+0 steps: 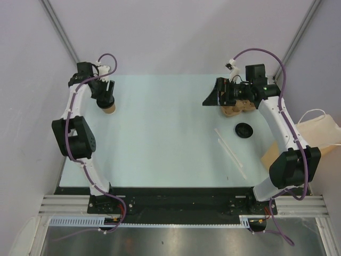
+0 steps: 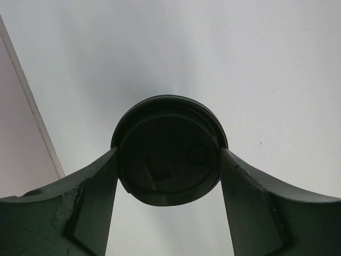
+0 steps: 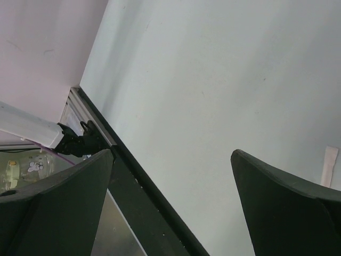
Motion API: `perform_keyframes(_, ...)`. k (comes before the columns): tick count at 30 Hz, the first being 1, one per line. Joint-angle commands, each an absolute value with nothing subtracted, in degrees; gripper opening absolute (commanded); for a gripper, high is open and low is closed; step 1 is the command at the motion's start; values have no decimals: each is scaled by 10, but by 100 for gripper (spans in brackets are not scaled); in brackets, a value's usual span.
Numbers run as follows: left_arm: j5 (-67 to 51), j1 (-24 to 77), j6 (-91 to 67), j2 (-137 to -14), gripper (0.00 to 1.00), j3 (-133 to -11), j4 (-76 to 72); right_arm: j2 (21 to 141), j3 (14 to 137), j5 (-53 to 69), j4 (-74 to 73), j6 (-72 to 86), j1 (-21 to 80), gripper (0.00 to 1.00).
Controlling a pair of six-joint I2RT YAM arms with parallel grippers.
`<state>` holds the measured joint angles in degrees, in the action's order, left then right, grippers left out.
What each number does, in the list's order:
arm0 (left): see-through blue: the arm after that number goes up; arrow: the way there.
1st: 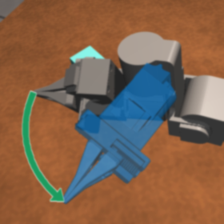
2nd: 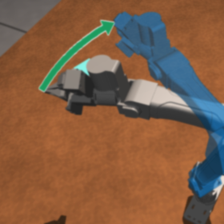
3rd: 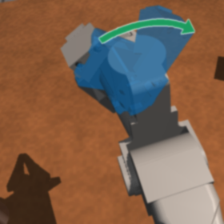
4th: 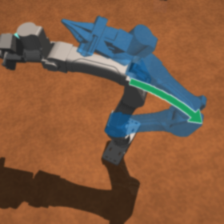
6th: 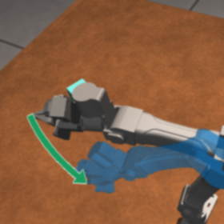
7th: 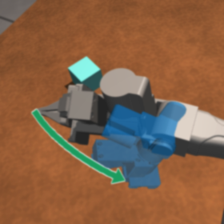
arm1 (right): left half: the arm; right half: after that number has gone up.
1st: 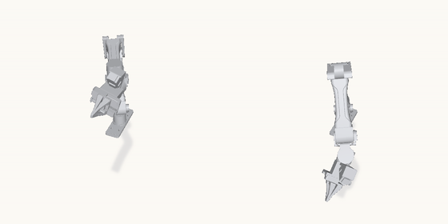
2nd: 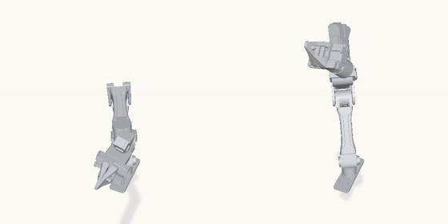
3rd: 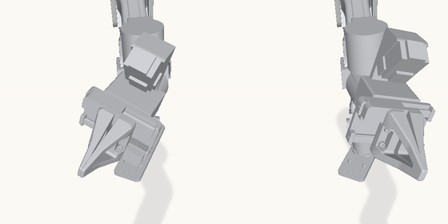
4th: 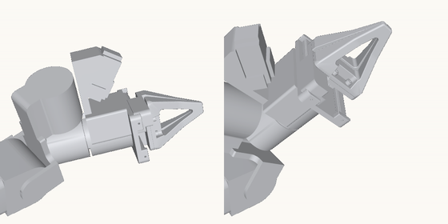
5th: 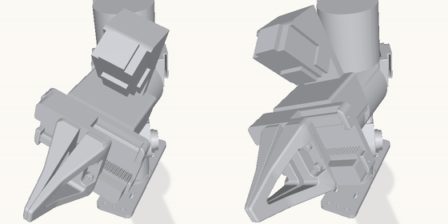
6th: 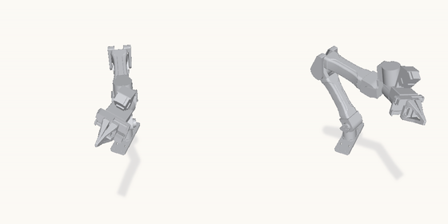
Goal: Pack the takeout coffee
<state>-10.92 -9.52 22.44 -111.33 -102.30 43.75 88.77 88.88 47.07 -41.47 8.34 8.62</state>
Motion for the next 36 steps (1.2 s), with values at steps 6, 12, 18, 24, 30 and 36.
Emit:
perform_keyframes(6, -129, -97, 205, -1150, 27, -1018, 392, 896, 887, 465, -403, 76, 87, 100)
perform_keyframes(12, -124, -97, 207, -1158, 36, -1006, 388, 898, 887, 466, -401, 78, 87, 100)
perform_keyframes(18, -125, -97, 204, -1150, 68, -1007, 391, 896, 887, 468, -403, 78, 86, 100)
perform_keyframes(24, -132, -97, 204, -1134, 98, -1033, 418, 892, 887, 469, -402, 79, 87, 100)
perform_keyframes(30, -129, -97, 207, -1118, 100, -1068, 442, 887, 889, 468, -403, 76, 87, 100)
perform_keyframes(36, -128, -97, 207, -1085, 100, -1148, 475, 905, 926, 440, -428, 42, 87, 100)
